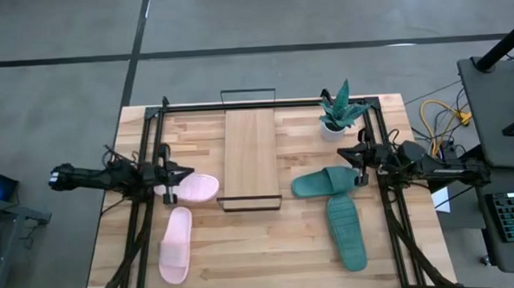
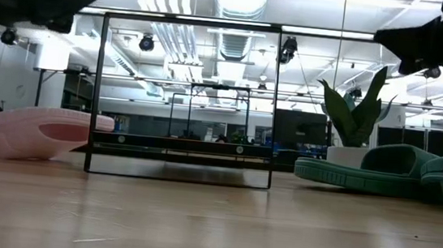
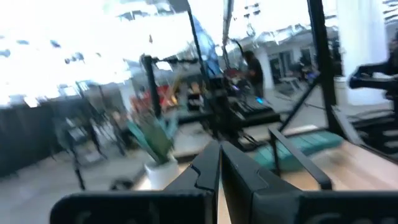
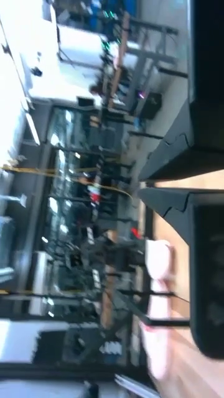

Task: Pick and place slides into the shelf
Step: Put the top green slipper on the shelf

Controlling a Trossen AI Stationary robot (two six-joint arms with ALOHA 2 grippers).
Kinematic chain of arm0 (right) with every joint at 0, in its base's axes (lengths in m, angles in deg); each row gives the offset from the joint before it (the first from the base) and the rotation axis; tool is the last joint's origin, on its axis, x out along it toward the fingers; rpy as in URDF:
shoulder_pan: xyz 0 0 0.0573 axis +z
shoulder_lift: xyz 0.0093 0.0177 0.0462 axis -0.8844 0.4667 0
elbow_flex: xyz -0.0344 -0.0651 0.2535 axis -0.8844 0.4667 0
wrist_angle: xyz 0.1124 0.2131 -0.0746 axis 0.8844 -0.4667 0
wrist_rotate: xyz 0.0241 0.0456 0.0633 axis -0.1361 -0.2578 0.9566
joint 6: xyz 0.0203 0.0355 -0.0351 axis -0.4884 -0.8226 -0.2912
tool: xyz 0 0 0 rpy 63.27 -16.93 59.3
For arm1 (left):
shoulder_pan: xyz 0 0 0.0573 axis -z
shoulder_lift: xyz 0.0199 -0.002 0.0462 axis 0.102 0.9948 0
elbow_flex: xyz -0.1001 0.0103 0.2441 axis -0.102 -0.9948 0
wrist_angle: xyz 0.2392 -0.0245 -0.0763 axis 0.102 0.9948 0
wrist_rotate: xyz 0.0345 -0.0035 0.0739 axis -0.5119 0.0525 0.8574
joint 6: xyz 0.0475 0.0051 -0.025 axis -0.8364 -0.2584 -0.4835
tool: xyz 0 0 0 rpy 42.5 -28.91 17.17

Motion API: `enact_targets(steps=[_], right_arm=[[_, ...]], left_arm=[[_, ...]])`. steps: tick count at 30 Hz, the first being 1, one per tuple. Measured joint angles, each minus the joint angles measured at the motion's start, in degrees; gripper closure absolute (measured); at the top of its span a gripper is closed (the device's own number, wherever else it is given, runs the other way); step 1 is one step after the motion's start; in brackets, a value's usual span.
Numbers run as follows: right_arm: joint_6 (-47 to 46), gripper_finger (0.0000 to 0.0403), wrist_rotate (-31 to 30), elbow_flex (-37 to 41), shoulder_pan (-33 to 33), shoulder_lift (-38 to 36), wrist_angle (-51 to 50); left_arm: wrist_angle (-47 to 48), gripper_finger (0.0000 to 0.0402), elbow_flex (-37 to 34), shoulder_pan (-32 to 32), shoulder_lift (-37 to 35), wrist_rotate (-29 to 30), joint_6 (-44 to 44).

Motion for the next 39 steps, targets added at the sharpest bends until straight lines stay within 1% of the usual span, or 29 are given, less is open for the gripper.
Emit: enact_targets(steps=[3, 6, 8, 11, 13, 15, 17, 20, 27, 29, 33, 37, 39], right_arm=[[1.76, 0.0346, -1.61, 0.0, 0.01, 1.67, 4.6], [4.02, 0.03, -5.12, -0.26, 0.02, 4.66, 7.23], [5.99, 0.0269, -10.24, -1.47, 0.02, 7.1, 7.08], [6.19, 0.0229, -16.91, -4.92, 0.0, 11.11, 7.12], [4.55, 0.0211, -18.22, -8.05, 0.0, 13.84, 6.91], [0.99, 0.0199, -17.43, -11.84, 0.02, 16.45, 4.98], [-1.94, 0.0194, -16.33, -16.54, 0.04, 19.36, 0.16], [-7.16, 0.0193, -16.2, -24.38, 0.29, 24.83, -9.38], [-21.21, 0.0198, -16.34, -42.14, 1.55, 40.45, -32.43], [-25.31, 0.0198, -17.68, -46.62, 1.53, 44.45, -39.48], [-33.43, 0.0198, -19.23, -54.36, 1.53, 51.95, -53.93], [-42.51, 0.0198, -18.44, -61.18, 1.78, 58.87, -65.5], [-45.68, 0.0198, -16.98, -64.09, 1.79, 62.3, -70.32]], left_arm=[[-2.4, 0.0396, 0.0, 0.0, 0.51, 1.58, -3.15], [-6.33, 0.037, 0.0, 0.0, 1.07, 1.44, -4.03], [-8.3, 0.0343, 0.02, 0.0, 1.8, 1.16, -3.73], [-10.49, 0.0297, 0.01, 0.0, 3.36, 1.13, -3.62], [-12.28, 0.0267, 0.02, 0.0, 4.77, 1.08, -3.65], [-12.87, 0.0242, 0.01, 0.0, 6.34, 1.12, -3.66], [-13.33, 0.0223, 0.02, 0.0, 7.91, 1.2, -3.66], [-14.52, 0.0208, 0.0, 0.0, 10.16, 1.22, -3.61], [-19.23, 0.0205, 0.0, 0.0, 13.95, 1.23, -3.55], [-19.44, 0.0205, 0.0, 0.0, 14.28, 1.23, -3.64], [-19.42, 0.0205, 0.0, 0.0, 14.43, 1.25, -3.64], [-19.33, 0.0205, 0.0, 0.0, 14.41, 1.29, -3.66], [-19.29, 0.0205, 0.0, 0.0, 14.43, 1.37, -3.66]])
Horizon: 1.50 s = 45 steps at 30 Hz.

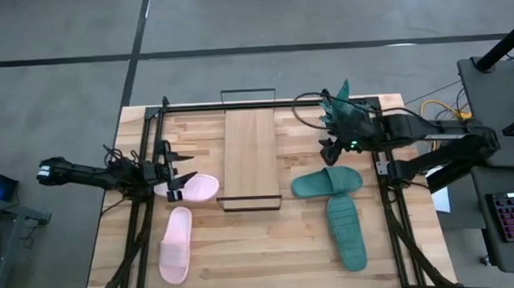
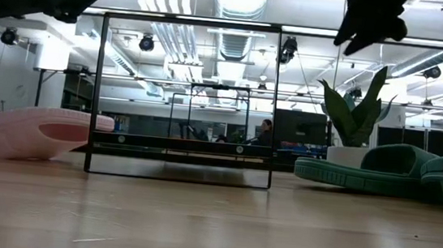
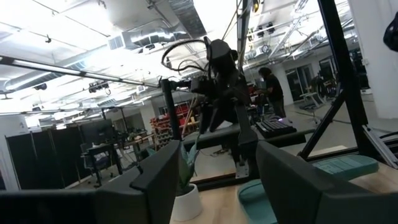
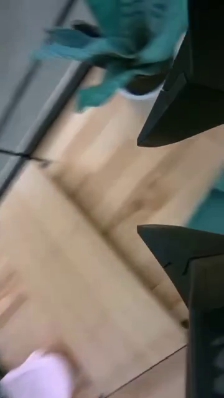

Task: Pick and place slides into the shelf
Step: Put the top green slipper on the shelf

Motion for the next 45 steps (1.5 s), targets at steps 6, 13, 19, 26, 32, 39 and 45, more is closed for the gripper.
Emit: enact_targets(steps=[6, 13, 19, 26, 32, 39, 45], right_arm=[[-5.24, 0.0197, 9.13, -5.84, 0.0, 9.42, -7.89], [-7.87, 0.0198, 15.3, -9.66, 0.0, 19.53, -15.16], [-14.79, 0.0204, 15.76, -11.05, 0.0, 27.26, -27.26], [-18.22, 0.0211, 15.98, -10.97, 0.83, 33.32, -27.29], [-20.59, 0.0212, 15.93, -10.97, 1.92, 38.59, -26.48], [-20.65, 0.0211, 16.19, -10.94, 2.64, 43.66, -25.68], [-20.65, 0.0212, 16.19, -10.9, 2.64, 46.66, -26.28]], left_arm=[[0.36, 0.0205, 0.0, 0.0, 0.0, 0.04, 0.0], [0.32, 0.0205, 0.0, 0.0, -0.13, 0.06, -0.02], [0.34, 0.0205, 0.0, 0.02, 0.05, 0.07, -0.02], [0.54, 0.0205, 0.0, 0.02, 0.28, 0.06, -0.04], [0.67, 0.0205, 0.0, 0.02, 0.35, 0.07, -0.16], [0.67, 0.0205, 0.0, 0.02, 0.37, 0.06, -0.5], [0.64, 0.0205, 0.0, 0.02, 0.39, 0.08, -0.51]])
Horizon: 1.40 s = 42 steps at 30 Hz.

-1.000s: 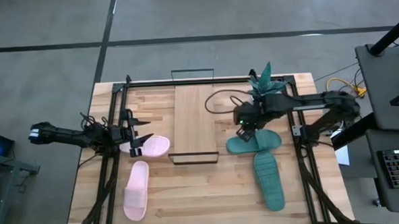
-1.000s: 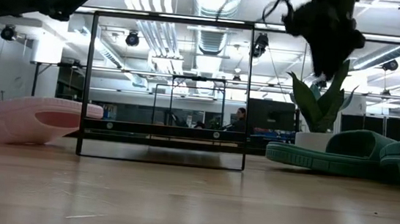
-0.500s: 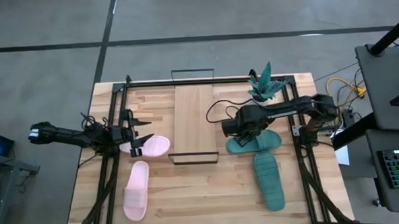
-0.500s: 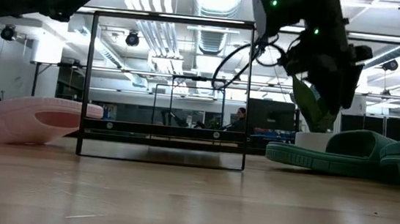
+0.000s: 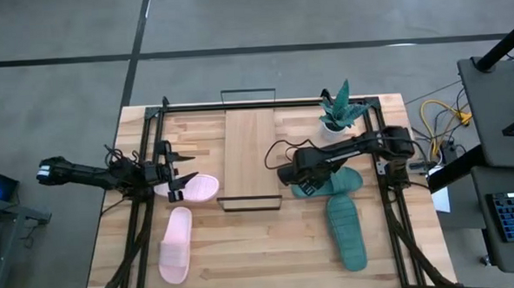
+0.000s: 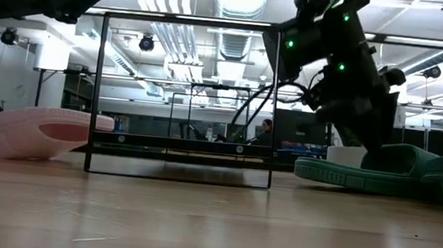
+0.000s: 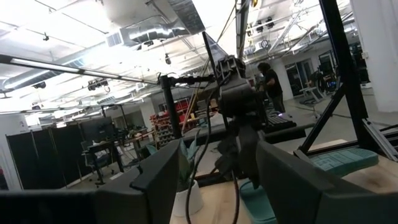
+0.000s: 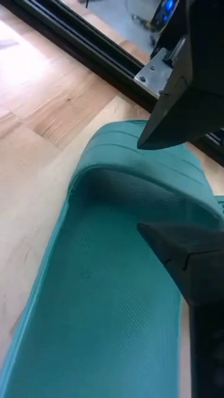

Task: Pick and place slides into the shelf
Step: Put the top green slipper on the shelf

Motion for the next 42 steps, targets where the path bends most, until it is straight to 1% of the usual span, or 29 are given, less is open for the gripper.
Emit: enact_targets(steps=[9, 17, 21, 27, 28, 29, 35, 38, 42], right_arm=[[0.0, 0.0215, -0.29, 0.07, -0.02, 3.97, -5.29], [0.02, 0.0238, -0.43, 0.22, -0.02, 4.72, -5.47], [0.08, 0.0275, -0.43, 0.22, 0.0, 4.43, -5.82], [1.35, 0.0368, -0.39, 0.24, 0.0, 4.43, -6.02], [2.11, 0.0381, -0.43, 0.24, 0.0, 4.39, -6.1], [2.85, 0.0386, -0.42, 0.2, -0.01, 4.39, -6.16], [5.44, 0.0389, -0.43, -0.18, -0.02, 2.75, -6.12], [5.47, 0.0389, -0.58, -0.2, -0.02, -0.12, -6.11], [5.25, 0.039, -2.8, -0.22, 0.0, -5.37, -6.17]], left_arm=[[-0.08, 0.0205, 0.0, 0.0, 0.09, 0.01, -0.01], [-0.02, 0.0205, 0.0, 0.0, 0.26, 0.1, -0.01], [-0.02, 0.0205, 0.0, 0.0, 0.26, 0.11, -0.01], [-0.02, 0.0205, 0.0, 0.0, 0.26, 0.2, -0.01], [-0.02, 0.0205, 0.0, 0.0, 0.26, 0.2, -0.01], [-0.02, 0.0205, 0.0, 0.0, 0.26, 0.2, -0.01], [-0.07, 0.0205, 0.0, 0.0, 0.24, 0.22, -0.01], [-0.09, 0.0205, 0.0, 0.0, 0.25, 0.22, 0.01], [-0.21, 0.0205, 0.0, 0.0, 0.24, 0.22, 0.01]])
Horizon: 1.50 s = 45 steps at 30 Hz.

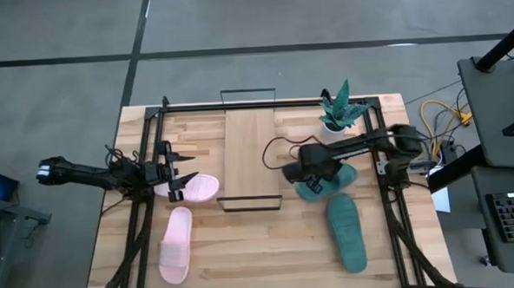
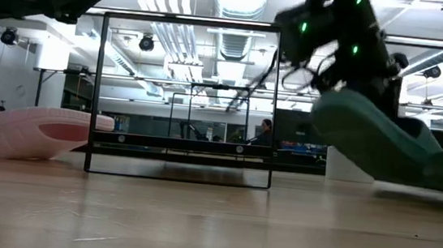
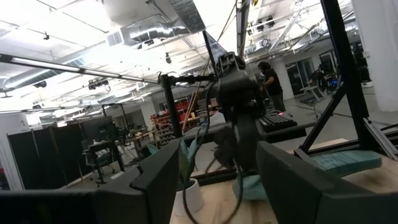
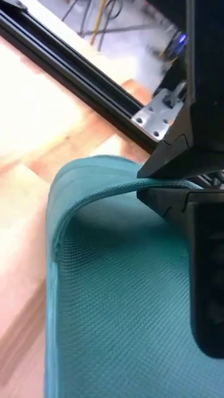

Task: Pick and place slides into the shelf
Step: Put the top green slipper on the shelf

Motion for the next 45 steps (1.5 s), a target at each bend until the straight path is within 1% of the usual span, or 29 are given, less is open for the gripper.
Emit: enact_targets(steps=[5, 8, 12, 16, 18, 20, 24, 26, 29, 33, 38, 40, 42, 43, 45], right_arm=[[-0.22, 0.039, -2.47, -0.35, 0.05, -8.03, 0.11], [-0.22, 0.039, -5.15, -1.29, 0.35, -12.37, 0.35], [-0.15, 0.039, -9.9, -3.21, 1.39, -17.81, 0.68], [0.81, 0.039, -15.87, -5.7, 3.07, -21.37, 1.78], [3.46, 0.039, -20.55, -5.79, 4.4, -22.99, 4.71], [8.02, 0.039, -24.02, -5.79, 5.59, -24.48, 9.19], [20.01, 0.039, -28.83, -5.75, 8.0, -26.82, 20.59], [27.94, 0.039, -29.38, -5.75, 8.83, -27.72, 27.07], [39.26, 0.039, -28.57, -5.7, 9.54, -28.4, 36.34], [57.75, 0.039, -21.22, -5.6, 9.6, -28.52, 45.0], [76.94, 0.0391, -16.12, -4.35, 8.47, -27.33, 53.36], [83.94, 0.0391, -11.54, -3.14, 6.85, -27.15, 56.9], [89.6, 0.0391, -5.07, -1.55, 4.74, -26.93, 61.97], [91.74, 0.0391, -2.1, -0.87, 3.61, -26.78, 63.71], [95.08, 0.0391, 1.84, -0.06, 1.33, -26.42, 65.49]], left_arm=[[-0.05, 0.0205, 0.0, 0.0, 0.0, 0.0, 0.0], [-0.07, 0.0205, 0.0, 0.0, 0.0, -0.01, 0.0], [-0.07, 0.0205, 0.0, -0.01, 0.0, 0.0, 0.0], [-0.09, 0.0205, 0.0, -0.02, 0.0, -0.02, 0.02], [-0.12, 0.0205, 0.0, 0.0, 0.0, -0.01, 0.02], [-0.17, 0.0205, 0.0, 0.0, 0.0, -0.02, 0.01], [-0.45, 0.0205, 0.0, 0.0, 0.0, -0.02, 0.05], [-0.71, 0.0205, 0.0, 0.0, 0.03, -0.02, 0.39], [-1.24, 0.0205, 0.0, 0.0, 0.04, -0.04, 0.85], [-1.6, 0.0205, 0.0, 0.0, 0.02, -0.51, 2.11], [-1.6, 0.0205, 0.0, -0.01, 0.09, -4.45, 6.44], [-1.62, 0.0205, 0.0, 0.0, 0.36, -6.09, 8.14], [-1.5, 0.0205, 0.0, 0.0, 0.62, -7.4, 9.21], [-1.65, 0.0205, 0.0, -0.01, 0.84, -7.85, 9.54], [-1.53, 0.0205, 0.0, -0.01, 1.22, -8.13, 10.05]])
